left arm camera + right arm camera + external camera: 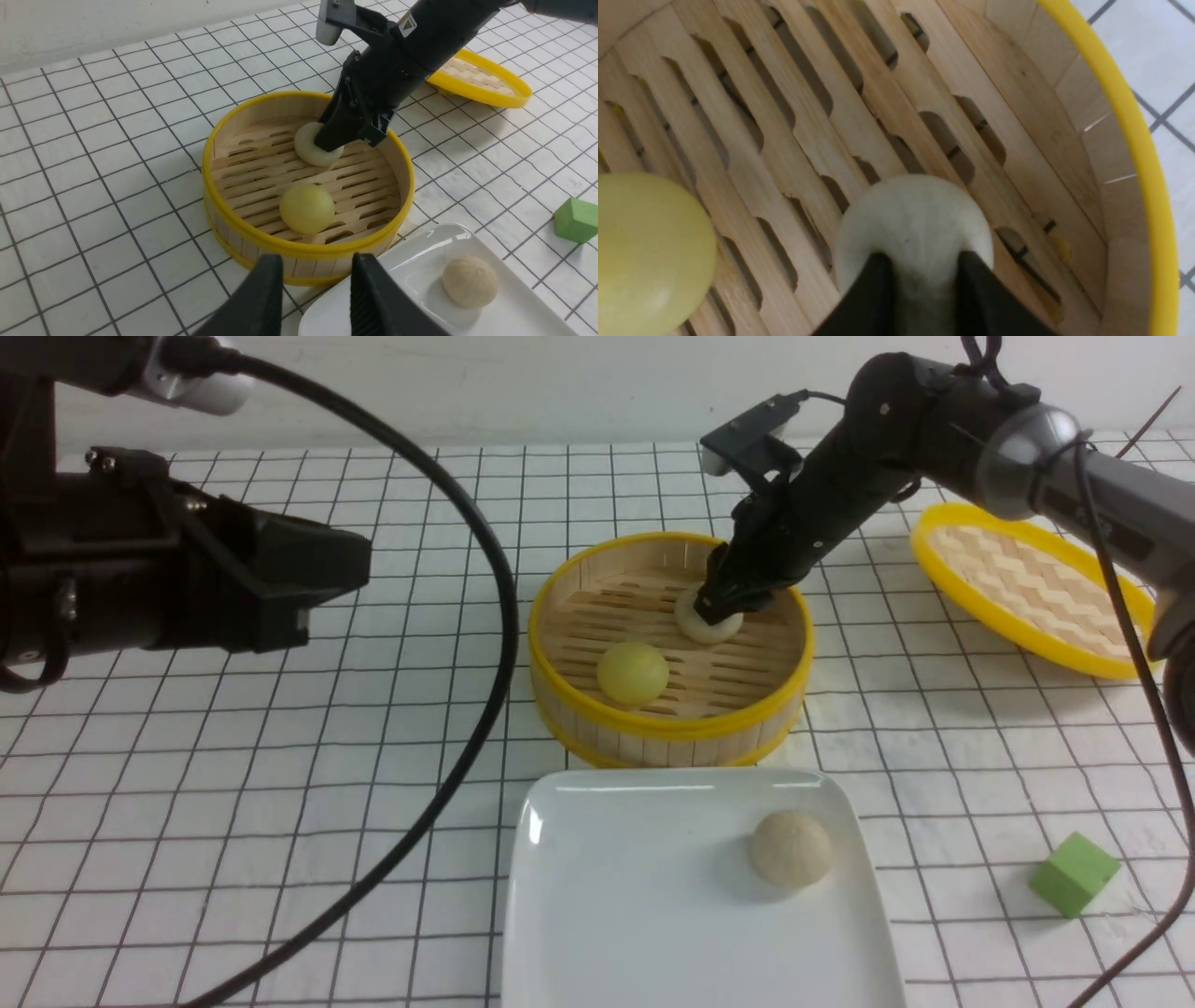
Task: Put the steamed buns into the plate on the white-black tablecloth.
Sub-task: 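Reach toward a bun in the bamboo steamer with the right gripper, then move the steamed bun from the bamboo steamer onto the white plate with the right gripper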
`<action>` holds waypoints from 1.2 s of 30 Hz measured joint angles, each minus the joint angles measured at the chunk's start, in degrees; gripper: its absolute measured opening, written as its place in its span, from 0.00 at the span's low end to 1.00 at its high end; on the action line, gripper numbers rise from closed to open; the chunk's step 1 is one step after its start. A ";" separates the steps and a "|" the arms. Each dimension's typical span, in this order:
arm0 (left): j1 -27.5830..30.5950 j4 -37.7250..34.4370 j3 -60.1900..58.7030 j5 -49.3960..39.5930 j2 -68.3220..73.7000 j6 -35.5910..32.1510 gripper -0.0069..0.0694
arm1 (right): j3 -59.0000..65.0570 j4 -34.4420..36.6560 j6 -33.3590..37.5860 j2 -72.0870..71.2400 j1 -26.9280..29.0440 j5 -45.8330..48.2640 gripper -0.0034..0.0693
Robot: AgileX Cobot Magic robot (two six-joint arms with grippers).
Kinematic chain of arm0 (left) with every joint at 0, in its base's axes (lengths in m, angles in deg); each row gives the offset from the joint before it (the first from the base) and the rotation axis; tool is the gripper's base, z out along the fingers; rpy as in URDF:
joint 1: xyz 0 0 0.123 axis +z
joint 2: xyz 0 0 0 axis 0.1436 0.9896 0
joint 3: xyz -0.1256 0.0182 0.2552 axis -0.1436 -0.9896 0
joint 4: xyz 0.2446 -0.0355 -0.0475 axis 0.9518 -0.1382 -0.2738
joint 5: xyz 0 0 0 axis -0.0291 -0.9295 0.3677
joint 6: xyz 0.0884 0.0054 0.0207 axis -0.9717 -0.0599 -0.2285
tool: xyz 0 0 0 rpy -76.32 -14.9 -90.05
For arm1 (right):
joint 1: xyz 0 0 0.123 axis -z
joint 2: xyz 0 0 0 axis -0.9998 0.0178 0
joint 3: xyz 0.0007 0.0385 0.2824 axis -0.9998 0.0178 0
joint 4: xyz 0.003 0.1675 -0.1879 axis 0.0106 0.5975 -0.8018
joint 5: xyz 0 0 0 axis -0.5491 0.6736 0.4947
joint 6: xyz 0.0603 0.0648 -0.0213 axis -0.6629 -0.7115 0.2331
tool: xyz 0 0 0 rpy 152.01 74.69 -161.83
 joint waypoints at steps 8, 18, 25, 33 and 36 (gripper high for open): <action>0.00 0.00 0.00 0.82 0.00 0.00 0.41 | -1.66 -0.88 0.99 -7.83 -0.50 5.58 0.08; 0.00 -0.05 0.00 0.95 0.62 0.00 0.41 | -3.02 1.12 -6.55 -28.90 -1.15 18.04 0.08; 0.00 -0.05 0.00 1.00 1.47 0.00 0.41 | 11.41 1.73 -9.57 -30.76 -4.21 17.99 0.08; 0.00 -0.21 0.00 -0.44 1.52 0.00 0.41 | 33.84 1.94 -4.43 -27.85 -8.32 14.09 0.08; 0.00 -0.21 0.00 -1.27 1.57 0.00 0.41 | 38.92 3.26 -0.91 -26.59 -9.70 8.14 0.08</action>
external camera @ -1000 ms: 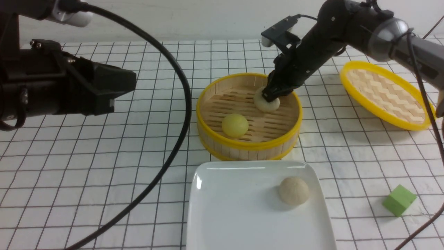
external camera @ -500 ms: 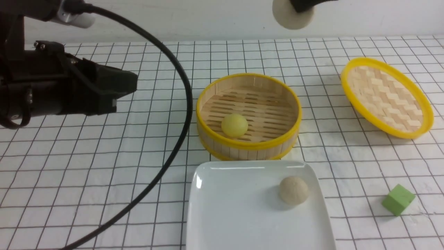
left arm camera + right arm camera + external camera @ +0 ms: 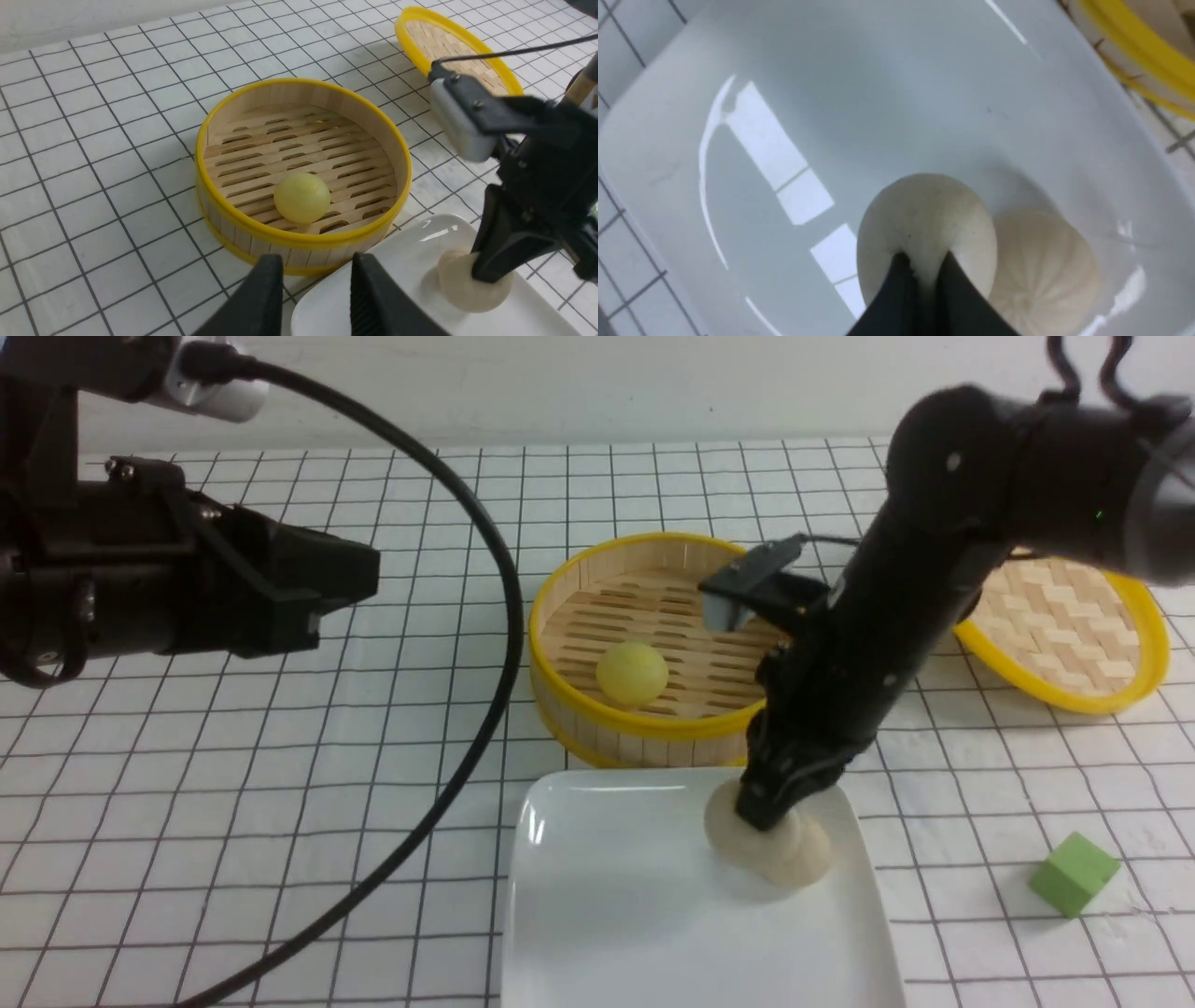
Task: Put the steamed buns into the plate on the white-black tablecloth.
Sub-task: 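Move the steamed bun from the bamboo steamer onto the white plate with the right gripper, then reach into the bamboo steamer and grasp a bun with the left gripper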
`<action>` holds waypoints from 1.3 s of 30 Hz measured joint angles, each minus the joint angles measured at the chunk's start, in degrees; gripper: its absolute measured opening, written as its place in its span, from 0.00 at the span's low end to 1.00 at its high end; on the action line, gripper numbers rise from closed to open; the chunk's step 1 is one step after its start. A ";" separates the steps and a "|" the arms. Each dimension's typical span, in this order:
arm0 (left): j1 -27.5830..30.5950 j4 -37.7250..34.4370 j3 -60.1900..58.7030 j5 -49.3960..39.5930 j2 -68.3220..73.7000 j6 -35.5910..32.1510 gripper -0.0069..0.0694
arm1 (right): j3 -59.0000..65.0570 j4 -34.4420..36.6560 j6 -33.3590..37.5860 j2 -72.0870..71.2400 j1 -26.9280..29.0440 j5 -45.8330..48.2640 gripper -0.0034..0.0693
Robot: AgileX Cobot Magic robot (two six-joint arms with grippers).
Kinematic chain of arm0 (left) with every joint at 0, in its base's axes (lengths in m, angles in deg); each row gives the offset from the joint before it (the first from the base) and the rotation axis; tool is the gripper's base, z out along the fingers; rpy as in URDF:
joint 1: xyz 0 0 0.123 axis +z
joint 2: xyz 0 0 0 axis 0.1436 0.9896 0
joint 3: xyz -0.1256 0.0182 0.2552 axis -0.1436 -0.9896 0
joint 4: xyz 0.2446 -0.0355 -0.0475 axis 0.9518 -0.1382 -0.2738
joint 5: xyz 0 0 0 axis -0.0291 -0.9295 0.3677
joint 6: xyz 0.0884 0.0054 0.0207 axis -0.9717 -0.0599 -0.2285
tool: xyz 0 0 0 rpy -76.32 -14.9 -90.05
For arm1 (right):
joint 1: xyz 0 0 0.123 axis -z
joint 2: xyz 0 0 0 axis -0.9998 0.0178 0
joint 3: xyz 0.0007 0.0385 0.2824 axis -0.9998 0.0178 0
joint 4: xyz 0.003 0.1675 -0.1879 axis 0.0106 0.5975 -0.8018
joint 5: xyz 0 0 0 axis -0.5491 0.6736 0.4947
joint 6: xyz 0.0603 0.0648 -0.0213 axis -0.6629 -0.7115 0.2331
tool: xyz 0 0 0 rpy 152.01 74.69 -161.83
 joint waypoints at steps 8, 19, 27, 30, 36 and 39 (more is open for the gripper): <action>0.00 -0.02 0.00 -0.21 0.11 0.00 0.41 | 1.51 4.02 5.18 0.89 -1.73 -7.13 0.08; 0.00 -0.02 0.00 -0.32 0.11 0.00 0.41 | 1.51 4.16 7.73 4.62 -1.72 -7.91 0.08; 0.00 -0.02 0.00 -0.39 0.11 0.00 0.41 | 0.66 4.04 8.19 5.43 -1.72 -7.31 0.34; 0.00 -0.02 0.00 -0.45 0.11 0.00 0.41 | -0.85 4.04 7.57 5.22 -1.72 -5.87 0.62; 0.00 -0.02 0.00 -0.57 0.11 0.00 0.41 | -5.30 4.05 6.28 0.38 -1.72 -1.91 0.96; 0.00 -0.02 0.00 -0.57 0.17 0.00 0.41 | -8.20 3.97 6.16 -3.87 -1.72 -0.15 0.94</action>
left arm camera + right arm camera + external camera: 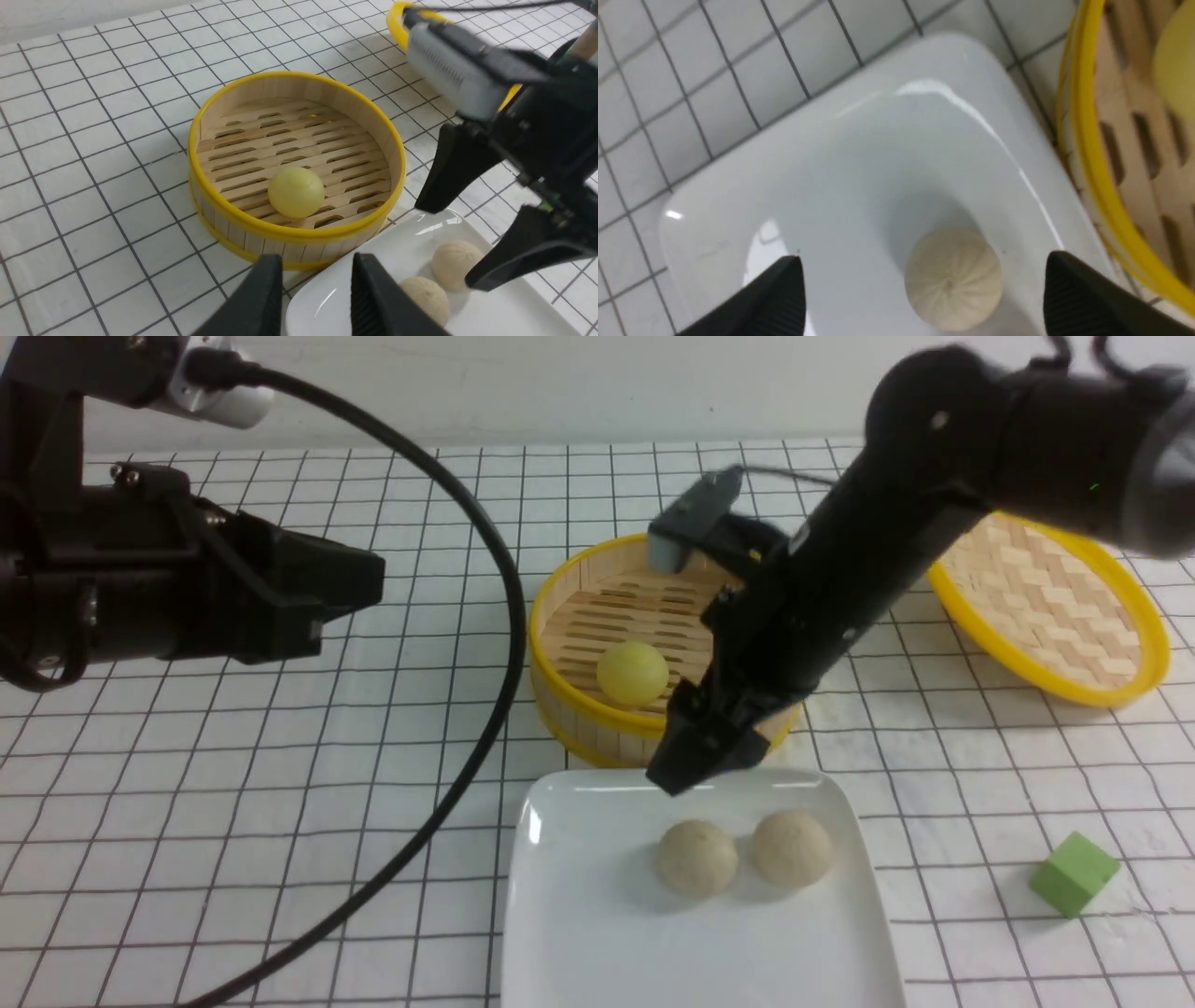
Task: Put the steamed buns into the plate on the white-black tablecloth.
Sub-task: 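Reach into the bamboo steamer and grasp a bun with the left gripper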
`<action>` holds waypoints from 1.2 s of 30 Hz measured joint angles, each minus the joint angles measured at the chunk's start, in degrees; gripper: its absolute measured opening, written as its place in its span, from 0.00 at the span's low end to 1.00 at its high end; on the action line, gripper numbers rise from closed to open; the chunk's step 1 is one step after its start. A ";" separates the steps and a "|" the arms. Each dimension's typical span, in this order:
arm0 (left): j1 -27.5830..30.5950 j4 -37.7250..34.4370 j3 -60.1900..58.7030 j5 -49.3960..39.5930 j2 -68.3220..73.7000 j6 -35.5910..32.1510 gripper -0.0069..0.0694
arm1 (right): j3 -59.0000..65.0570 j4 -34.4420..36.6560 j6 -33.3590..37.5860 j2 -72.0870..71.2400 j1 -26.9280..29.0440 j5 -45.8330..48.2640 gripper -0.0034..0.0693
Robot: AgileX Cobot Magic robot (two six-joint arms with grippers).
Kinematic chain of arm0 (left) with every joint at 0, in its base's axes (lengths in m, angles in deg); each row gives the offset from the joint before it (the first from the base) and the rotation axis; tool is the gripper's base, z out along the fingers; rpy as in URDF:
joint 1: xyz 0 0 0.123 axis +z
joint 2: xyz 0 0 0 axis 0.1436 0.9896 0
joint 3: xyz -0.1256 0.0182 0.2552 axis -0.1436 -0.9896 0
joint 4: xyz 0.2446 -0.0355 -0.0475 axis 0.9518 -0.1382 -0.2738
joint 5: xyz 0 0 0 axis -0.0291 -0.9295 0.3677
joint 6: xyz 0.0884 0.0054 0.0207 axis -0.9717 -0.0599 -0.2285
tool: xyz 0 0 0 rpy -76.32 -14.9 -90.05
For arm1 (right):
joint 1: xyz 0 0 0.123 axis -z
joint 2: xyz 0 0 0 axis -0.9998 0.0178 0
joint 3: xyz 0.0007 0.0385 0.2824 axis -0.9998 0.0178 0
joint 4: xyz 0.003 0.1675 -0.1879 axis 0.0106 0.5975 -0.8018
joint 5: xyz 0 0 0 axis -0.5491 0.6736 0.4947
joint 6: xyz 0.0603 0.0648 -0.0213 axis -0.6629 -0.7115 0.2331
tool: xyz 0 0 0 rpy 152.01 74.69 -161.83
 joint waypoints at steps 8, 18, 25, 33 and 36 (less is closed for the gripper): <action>0.00 0.00 0.00 -3.72 4.33 0.00 0.41 | -3.80 -8.53 -3.07 -13.57 0.00 2.88 0.74; 0.00 -15.24 3.12 -8.21 17.96 -15.22 0.41 | -3.83 -19.51 -17.64 -34.18 0.00 8.42 0.70; -1.99 -11.08 17.12 -15.20 30.41 -13.81 0.43 | -3.97 -19.51 -19.36 -40.13 0.00 10.68 0.70; -12.43 9.17 32.69 -7.98 42.65 -5.46 0.45 | -1.26 -19.51 -20.85 -40.09 0.00 10.68 0.70; -15.33 12.54 35.67 -2.55 47.18 -4.64 0.45 | 1.62 -19.51 -20.99 -40.09 0.00 10.68 0.70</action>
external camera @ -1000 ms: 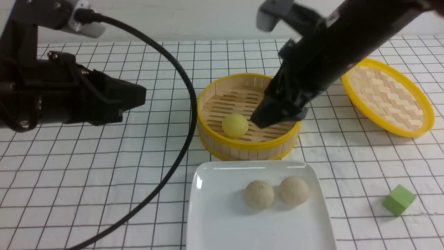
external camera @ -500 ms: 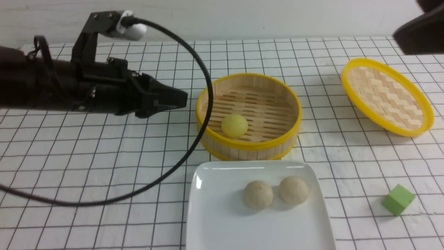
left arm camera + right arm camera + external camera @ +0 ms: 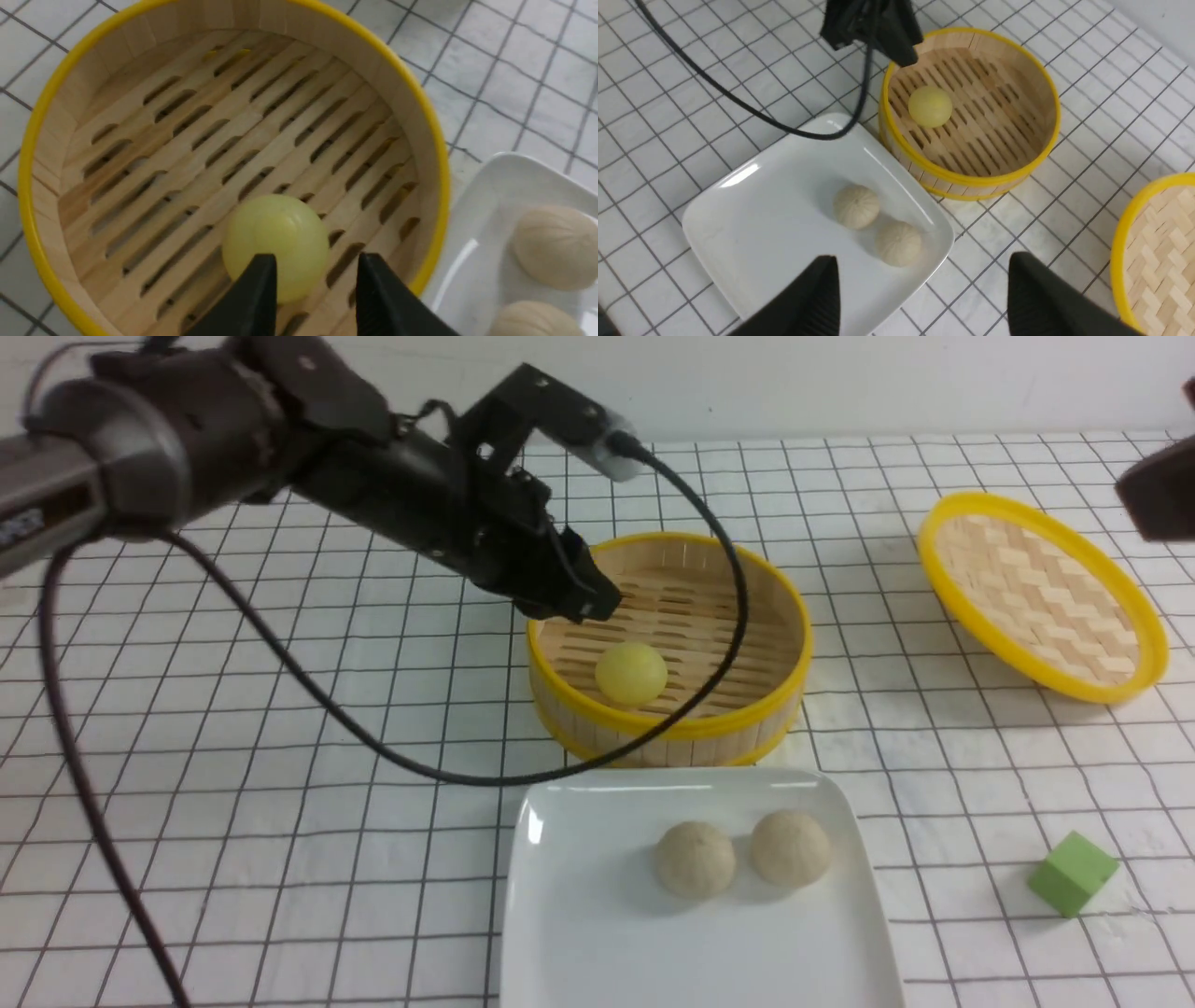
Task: Put the steamed buns into the plate on the white-black tablecloth.
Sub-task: 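Reach into the bamboo steamer and grasp a bun with the left gripper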
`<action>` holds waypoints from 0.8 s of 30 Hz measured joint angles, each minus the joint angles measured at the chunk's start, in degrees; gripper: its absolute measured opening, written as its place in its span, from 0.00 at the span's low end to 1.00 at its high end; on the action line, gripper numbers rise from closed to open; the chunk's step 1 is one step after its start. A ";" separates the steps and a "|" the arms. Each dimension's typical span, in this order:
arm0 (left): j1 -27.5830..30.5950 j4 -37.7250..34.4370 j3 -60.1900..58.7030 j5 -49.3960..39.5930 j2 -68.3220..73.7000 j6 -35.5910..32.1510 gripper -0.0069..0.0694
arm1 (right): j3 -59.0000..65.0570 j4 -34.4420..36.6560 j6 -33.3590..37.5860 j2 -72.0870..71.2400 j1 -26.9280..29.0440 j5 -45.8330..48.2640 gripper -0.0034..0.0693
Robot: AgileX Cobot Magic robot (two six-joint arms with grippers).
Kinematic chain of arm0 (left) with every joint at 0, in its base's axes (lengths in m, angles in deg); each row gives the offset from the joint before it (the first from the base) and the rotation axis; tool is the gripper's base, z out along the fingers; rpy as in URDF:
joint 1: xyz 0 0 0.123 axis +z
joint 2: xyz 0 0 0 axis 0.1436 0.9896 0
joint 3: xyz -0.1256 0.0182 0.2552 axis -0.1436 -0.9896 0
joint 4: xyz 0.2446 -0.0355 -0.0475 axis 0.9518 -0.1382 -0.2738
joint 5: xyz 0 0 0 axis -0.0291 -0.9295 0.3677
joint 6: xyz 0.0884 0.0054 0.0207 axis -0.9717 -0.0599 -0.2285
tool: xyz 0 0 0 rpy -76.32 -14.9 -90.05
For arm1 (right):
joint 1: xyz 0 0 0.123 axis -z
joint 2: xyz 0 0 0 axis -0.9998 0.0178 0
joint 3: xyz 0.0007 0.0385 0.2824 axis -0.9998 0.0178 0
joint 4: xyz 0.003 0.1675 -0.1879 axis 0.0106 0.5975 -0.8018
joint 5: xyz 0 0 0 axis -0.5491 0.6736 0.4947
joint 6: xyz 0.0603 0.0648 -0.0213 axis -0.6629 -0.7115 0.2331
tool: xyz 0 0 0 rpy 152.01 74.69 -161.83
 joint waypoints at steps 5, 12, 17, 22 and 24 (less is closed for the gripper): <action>-2.25 1.35 1.58 6.89 5.63 0.00 0.45 | 3.20 -0.11 -0.04 0.07 0.00 0.00 0.70; -2.84 1.74 2.14 13.96 11.94 -0.06 0.45 | 5.46 -0.20 -0.04 0.15 0.00 0.00 0.70; -2.84 1.74 2.67 13.39 12.93 1.96 0.36 | 5.50 -0.21 -0.04 0.17 0.00 0.00 0.70; -2.84 1.66 3.48 9.30 12.05 2.16 0.12 | 5.53 -0.21 0.64 0.17 0.00 0.00 0.70; -2.84 1.09 3.48 8.17 11.10 1.97 0.10 | 5.53 -0.21 0.64 0.17 0.00 0.00 0.70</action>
